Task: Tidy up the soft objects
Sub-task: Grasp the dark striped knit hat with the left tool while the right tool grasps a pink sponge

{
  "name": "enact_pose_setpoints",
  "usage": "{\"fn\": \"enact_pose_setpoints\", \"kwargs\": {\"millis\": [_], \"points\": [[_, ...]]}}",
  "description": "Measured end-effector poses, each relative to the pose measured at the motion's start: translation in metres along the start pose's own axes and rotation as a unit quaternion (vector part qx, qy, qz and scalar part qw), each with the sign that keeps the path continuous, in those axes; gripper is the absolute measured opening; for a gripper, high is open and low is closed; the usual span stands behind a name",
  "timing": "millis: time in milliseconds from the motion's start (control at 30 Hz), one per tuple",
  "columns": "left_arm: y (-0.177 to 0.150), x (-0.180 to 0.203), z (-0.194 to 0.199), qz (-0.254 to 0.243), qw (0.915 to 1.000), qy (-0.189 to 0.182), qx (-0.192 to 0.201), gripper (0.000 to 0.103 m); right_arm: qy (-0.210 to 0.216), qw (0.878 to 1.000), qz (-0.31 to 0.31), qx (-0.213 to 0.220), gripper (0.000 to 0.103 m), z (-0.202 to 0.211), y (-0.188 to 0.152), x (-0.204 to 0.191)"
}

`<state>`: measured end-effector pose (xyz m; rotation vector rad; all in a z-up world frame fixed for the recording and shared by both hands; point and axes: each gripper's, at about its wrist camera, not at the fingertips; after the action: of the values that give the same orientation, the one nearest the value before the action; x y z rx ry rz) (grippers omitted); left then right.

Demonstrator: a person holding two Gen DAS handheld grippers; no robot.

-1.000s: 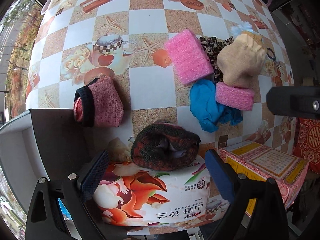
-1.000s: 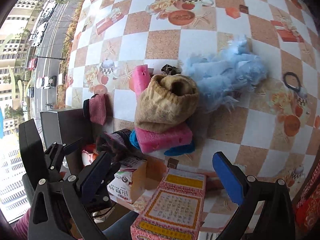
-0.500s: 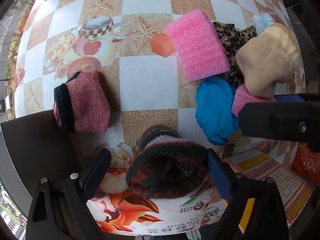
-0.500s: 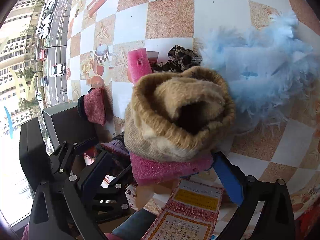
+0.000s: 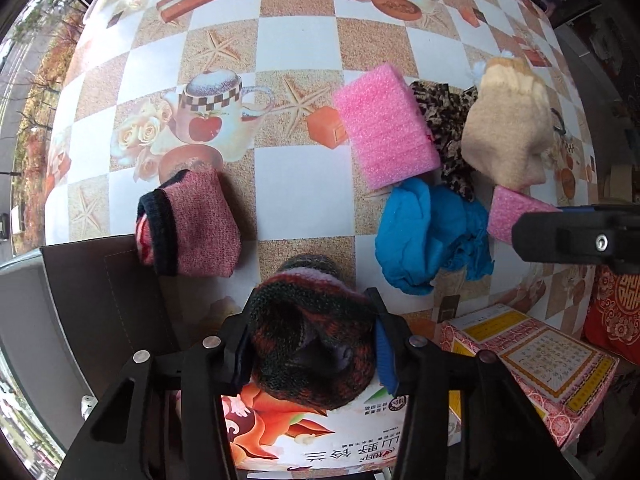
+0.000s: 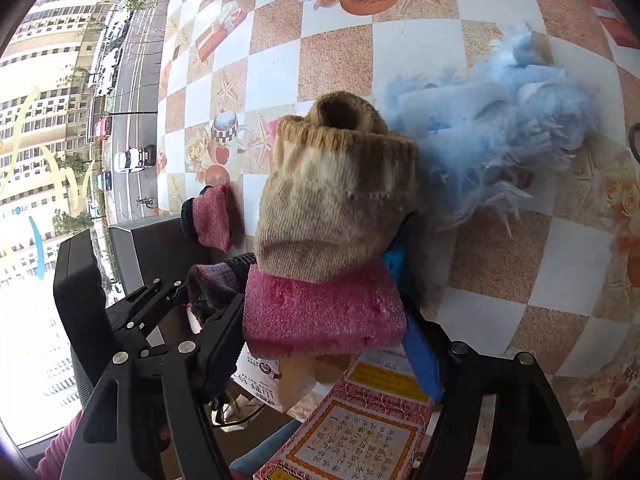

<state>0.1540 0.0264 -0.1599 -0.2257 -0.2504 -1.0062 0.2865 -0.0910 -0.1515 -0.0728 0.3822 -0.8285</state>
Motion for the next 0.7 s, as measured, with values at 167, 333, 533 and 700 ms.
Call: {"fn": "enact_pose_setpoints", "kwargs": {"millis": [167,333,533,700], "points": [[-0.006,0.01,0.021,-0.012,0.9995,-0.003,0.028,0.052,0.0,1.0,-0.011,0.011,0.074,0.011,-0.006,0.001],[-0.01,0.016,0.041,-0.031,0.9984,-0.004,0.046,0.052,0.005,1.0,-0.011,0.027,0.074,0.025,-0.019,-0.003],[-0.021,0.016,0.065,-0.04,0.9968,-0.007,0.068,0.052,0.004,0.999,-0.009,0.052,0.074,0.036,-0.025,-0.013],[-0.033,0.024,0.079,-0.046,0.9946,-0.006,0.092,0.052,-0.009,0.996,-0.004,0.087,0.074,0.057,-0.04,-0.019]]}}
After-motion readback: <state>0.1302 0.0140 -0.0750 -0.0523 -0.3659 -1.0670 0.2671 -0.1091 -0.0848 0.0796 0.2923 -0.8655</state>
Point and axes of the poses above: each gripper's, at about its wrist camera, not at the fingertips, and z roughly against the way its jaws point, x to its right, y to its top, and after that the axes turned 14 degrees about -y, right-handed
